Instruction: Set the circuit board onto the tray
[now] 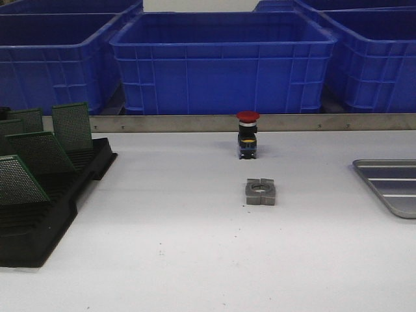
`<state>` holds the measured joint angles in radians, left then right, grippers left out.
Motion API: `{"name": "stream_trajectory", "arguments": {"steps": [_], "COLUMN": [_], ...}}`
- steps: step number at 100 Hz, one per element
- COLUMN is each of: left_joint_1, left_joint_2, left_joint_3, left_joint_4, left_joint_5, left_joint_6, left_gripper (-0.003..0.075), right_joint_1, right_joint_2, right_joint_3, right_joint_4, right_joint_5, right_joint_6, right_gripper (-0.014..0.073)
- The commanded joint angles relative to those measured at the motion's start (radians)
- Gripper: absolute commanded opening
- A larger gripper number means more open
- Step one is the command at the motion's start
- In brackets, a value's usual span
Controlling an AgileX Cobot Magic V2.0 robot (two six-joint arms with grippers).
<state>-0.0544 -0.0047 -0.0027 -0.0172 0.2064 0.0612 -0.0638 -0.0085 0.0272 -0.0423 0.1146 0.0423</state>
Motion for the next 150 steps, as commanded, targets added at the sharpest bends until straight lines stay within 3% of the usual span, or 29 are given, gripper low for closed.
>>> {"name": "stream_trajectory", "arguments": {"steps": [1,17,51,64,78,97,118,134,141,150], "left_joint_1": [0.001,0.001,0.012,0.014,0.014,0.014,0.014,0.014,0.012,0.012], "left_joint_2": [-0.033,-0.033,-0.033,-0.033,-0.02,0.107,0.318,0.497,0.57,0.659], "left_joint_3": [0.028,0.028,0.028,-0.016,-0.126,-0.339,-0.524,-0.634,-0.669,-0.709], "left_joint_4": [-0.002,-0.002,0.01,0.01,0.01,0.01,0.01,0.01,0.01,0.008], "left_joint_5": [-0.078,-0.084,-0.29,-0.291,-0.199,0.057,0.205,0.246,0.246,0.259], "left_joint_6": [-0.007,-0.007,-0.007,-0.007,-0.007,-0.007,-0.007,-0.002,0.005,0.032], "left_gripper": [-0.0017,-0.0017,-0.0018,-0.0018,-0.0018,-0.0018,-0.0017,-0.0013,0.0016,0.0126], "right_joint_1": [-0.006,-0.006,-0.006,-0.006,-0.006,-0.006,-0.006,-0.006,-0.006,-0.006], "right_joint_2": [-0.021,-0.021,-0.021,-0.021,-0.021,-0.021,-0.021,-0.021,-0.021,-0.021], "right_joint_3": [0.002,0.002,0.002,0.002,0.002,0.002,0.002,0.002,0.002,0.002], "right_joint_4": [-0.012,-0.012,-0.012,-0.012,-0.012,-0.012,-0.012,-0.012,-0.012,-0.012], "right_joint_5": [-0.077,-0.077,-0.077,-0.077,-0.077,-0.077,-0.077,-0.077,-0.077,-0.077], "right_joint_6": [-0.003,-0.003,-0.003,-0.003,-0.003,-0.003,-0.003,-0.003,-0.003,-0.003], "right_gripper": [-0.006,-0.006,-0.006,-0.006,-0.006,-0.006,-0.006,-0.006,-0.006,-0.006]}}
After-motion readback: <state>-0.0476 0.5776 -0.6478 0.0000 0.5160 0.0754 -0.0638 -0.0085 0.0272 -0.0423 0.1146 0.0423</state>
